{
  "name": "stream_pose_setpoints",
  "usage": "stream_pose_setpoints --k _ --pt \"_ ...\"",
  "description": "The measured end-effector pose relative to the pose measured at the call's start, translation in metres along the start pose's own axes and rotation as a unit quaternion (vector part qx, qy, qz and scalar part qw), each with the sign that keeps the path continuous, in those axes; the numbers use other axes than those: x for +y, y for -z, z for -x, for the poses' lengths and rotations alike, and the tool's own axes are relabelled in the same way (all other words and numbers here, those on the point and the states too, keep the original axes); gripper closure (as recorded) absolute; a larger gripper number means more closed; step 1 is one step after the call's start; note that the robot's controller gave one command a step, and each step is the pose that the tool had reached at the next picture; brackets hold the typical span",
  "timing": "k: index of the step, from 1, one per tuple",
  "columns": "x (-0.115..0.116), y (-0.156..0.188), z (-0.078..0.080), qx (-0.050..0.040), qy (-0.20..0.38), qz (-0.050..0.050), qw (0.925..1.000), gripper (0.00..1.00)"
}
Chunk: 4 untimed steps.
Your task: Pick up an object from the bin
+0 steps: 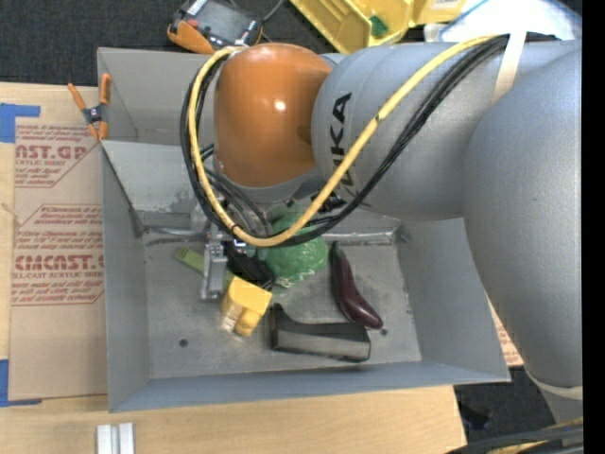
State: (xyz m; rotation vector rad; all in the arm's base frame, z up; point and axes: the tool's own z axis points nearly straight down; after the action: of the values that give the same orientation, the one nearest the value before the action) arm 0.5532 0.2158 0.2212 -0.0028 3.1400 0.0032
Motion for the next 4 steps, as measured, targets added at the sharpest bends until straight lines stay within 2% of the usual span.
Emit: stream_pose_setpoints --k 1,2,3,4 --pt "-0.031 -0.033 -0.003 -0.0006 0.0 0.0 1.0 1.0" --pt "-0.031 -0.033 -0.003 -0.0005 0.0 0.0 1.0 1.0" --pt "-0.042 -0.043 0.031 -0.0018 0.004 0.0 1.0 1.0" --pt "-0.024 0.076 0.016 -0.0009 0.008 0.001 1.0 1.0"
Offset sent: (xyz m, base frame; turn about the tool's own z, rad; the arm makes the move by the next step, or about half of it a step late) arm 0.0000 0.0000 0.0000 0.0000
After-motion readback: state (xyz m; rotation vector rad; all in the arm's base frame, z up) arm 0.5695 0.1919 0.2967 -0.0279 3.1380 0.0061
